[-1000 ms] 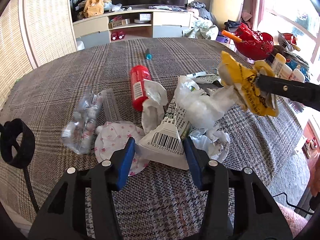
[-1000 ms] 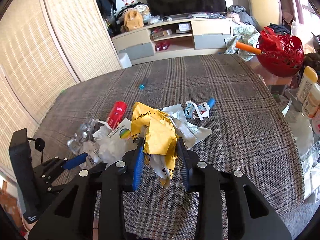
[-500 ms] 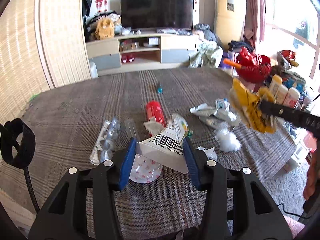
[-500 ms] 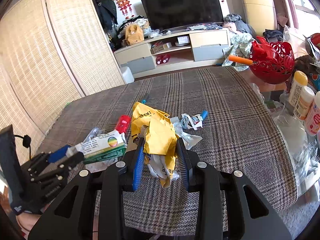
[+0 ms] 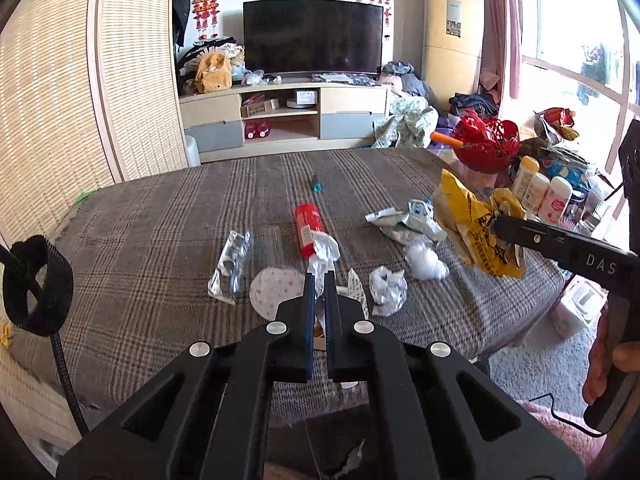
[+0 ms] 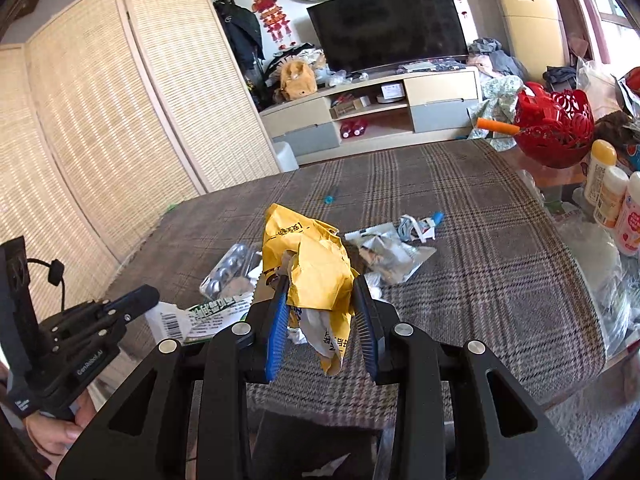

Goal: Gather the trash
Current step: 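Grasp the white barcode packet with the left tool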

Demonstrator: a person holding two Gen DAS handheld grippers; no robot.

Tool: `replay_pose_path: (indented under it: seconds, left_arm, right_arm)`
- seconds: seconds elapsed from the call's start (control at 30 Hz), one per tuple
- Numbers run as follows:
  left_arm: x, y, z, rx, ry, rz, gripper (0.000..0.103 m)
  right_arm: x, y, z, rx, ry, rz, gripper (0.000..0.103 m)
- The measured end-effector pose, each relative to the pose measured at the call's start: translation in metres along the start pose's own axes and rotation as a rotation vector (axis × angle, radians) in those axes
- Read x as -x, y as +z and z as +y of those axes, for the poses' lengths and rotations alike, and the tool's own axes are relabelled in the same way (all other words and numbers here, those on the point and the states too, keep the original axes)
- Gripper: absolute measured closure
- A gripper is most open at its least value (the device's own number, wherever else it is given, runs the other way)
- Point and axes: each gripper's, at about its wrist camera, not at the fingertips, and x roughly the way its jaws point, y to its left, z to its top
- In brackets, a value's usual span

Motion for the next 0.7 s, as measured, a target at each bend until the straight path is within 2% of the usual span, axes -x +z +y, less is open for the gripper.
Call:
replay_pose_path:
  seconds: [0.27,0.5,0.7]
  left_arm:
    - [0.012,-0.024,-0.005,-0.025,-0.003,-0.004,0.101]
    - [0.041,-0.033,-0.012,-0.042,-0.011,-0.066,0.103]
    - [0.070,-0.043,-0.010,-0.045,-0.014,-0.101,0.103]
  right_arm:
    - [0.008,-0.020,0.014,0.031,0.026,0.001,0.070]
    - [0.021,-0.035,0.028,0.062,0.047,-0.018,0.070]
    - [0.031,-0.056,0.035,0.066,0.032,0.001,0.070]
